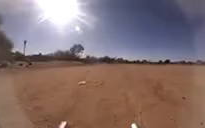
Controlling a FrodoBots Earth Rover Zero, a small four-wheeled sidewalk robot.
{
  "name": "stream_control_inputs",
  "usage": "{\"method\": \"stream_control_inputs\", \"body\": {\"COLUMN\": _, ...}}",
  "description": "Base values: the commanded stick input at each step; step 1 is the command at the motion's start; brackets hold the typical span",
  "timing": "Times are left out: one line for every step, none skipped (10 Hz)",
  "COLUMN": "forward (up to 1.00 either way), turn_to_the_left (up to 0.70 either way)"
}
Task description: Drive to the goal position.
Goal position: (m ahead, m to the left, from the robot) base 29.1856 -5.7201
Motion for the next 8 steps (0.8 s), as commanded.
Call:
{"method": "stream_control_inputs", "body": {"forward": 0.50, "turn_to_the_left": 0.00}}
{"method": "stream_control_inputs", "body": {"forward": 0.50, "turn_to_the_left": 0.00}}
{"method": "stream_control_inputs", "body": {"forward": 0.50, "turn_to_the_left": 0.00}}
{"method": "stream_control_inputs", "body": {"forward": 0.50, "turn_to_the_left": 0.00}}
{"method": "stream_control_inputs", "body": {"forward": 0.50, "turn_to_the_left": 0.00}}
{"method": "stream_control_inputs", "body": {"forward": 0.50, "turn_to_the_left": -0.08}}
{"method": "stream_control_inputs", "body": {"forward": 0.50, "turn_to_the_left": -0.39}}
{"method": "stream_control_inputs", "body": {"forward": 0.50, "turn_to_the_left": -0.50}}
